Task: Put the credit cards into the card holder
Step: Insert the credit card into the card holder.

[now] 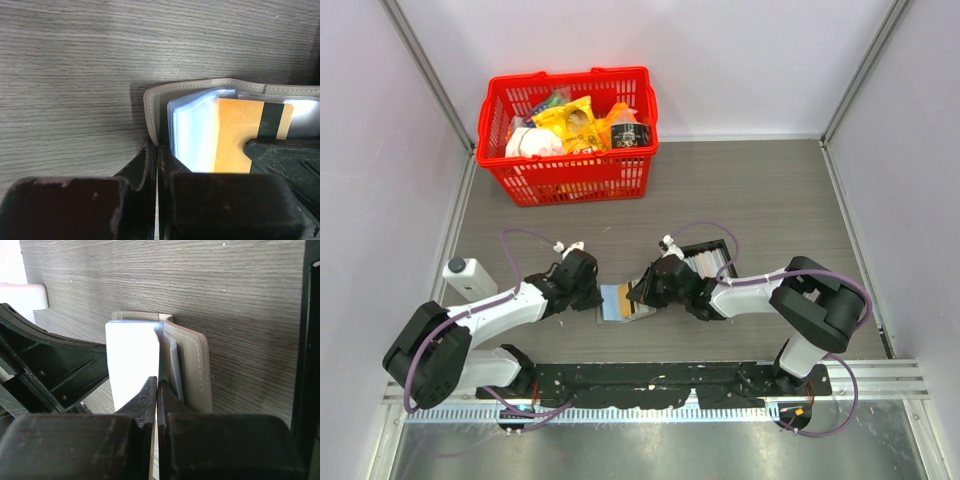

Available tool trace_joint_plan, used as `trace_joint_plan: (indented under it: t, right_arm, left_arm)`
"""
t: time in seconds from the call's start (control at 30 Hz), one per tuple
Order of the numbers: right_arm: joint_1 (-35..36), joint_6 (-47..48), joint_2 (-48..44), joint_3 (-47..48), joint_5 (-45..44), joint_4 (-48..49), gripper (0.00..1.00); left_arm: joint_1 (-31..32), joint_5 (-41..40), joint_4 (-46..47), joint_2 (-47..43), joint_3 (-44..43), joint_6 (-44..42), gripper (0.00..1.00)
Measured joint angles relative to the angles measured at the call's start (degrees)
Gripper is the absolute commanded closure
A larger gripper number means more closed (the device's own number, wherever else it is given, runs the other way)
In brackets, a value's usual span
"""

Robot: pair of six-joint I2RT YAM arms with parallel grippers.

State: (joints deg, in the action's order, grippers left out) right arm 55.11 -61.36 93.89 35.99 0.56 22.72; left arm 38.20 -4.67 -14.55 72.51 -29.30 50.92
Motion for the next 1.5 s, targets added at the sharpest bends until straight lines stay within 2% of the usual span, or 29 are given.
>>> trace_joint_plan:
  t: [0.2,0.23,0.37,1.07,1.23,1.5]
  right_arm:
    - [0.33,2.23,0.07,2.93,-1.88,-6.03,0.8]
    - [0.35,2.75,0.22,3.45,-2.14,-7.15,0.76]
    - [0.35,3.87,0.39,3.89,-3.06,-9.62,0.7]
    - [2.05,7.58,3.08,9.53,-4.0,-15.37,0.64]
    - [2.14,7.82,3.23,10.64,-4.09,-17.16,0.58]
    - [2.12,7.69,2.16,9.73,-3.89,-17.03,0.55]
  left_arm:
    - [0.0,0.13,0.11,-0.02,0.02,-0.17,1.0]
    - [0.0,0.15,0.13,-0.02,0.02,-0.17,1.0]
    - [0.0,0.2,0.42,0.15,0.02,-0.2,1.0]
    - [-0.02,0.85,1.4,1.95,-0.94,-0.68,1.0]
    - [0.0,0.83,1.27,1.97,-1.01,-0.68,1.0]
    - [0.0,0.87,1.79,2.08,-1.01,-0.66,1.0]
